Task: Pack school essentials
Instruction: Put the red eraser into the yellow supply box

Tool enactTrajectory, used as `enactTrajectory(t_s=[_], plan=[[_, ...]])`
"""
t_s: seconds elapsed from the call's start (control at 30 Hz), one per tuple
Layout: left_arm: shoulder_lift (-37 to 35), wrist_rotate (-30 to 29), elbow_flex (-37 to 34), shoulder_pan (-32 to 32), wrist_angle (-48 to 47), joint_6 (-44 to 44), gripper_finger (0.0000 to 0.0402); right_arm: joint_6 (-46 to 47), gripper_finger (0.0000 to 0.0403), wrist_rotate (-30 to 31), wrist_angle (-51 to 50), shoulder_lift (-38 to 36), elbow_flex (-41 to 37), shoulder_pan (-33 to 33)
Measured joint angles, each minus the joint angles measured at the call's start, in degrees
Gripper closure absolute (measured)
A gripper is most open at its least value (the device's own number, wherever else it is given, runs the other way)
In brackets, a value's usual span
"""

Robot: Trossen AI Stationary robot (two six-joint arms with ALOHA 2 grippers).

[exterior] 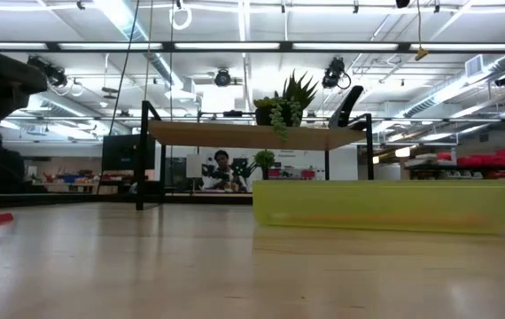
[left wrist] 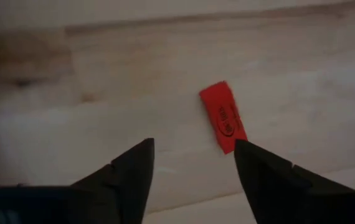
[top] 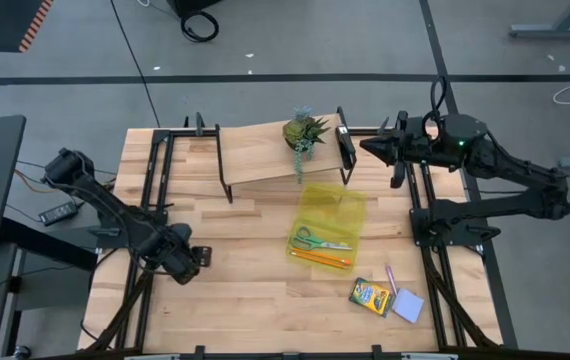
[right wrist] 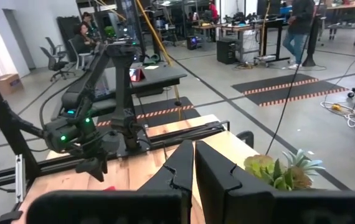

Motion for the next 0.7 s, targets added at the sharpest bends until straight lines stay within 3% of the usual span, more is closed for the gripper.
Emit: enactTrajectory(t_s=[0.13,0.43,0.7], plan=[[2.25,1.8,0.21,1.84,3.96,-0.99,0.0165,-0.15,0.038,-0.38,-0.01,0.0,0.0,-0.34],[12.31,1.81,6.48,6.57,3.16,1.73,0.0226,-0.09,0.038,-0.81,-0.04,-0.01,0.0,-0.37],[15.91,3.86,7.32,8.11,2.79,-2.45,0.0211,0.03,0.038,-1.7,-0.02,-0.02,0.0,-0.37]])
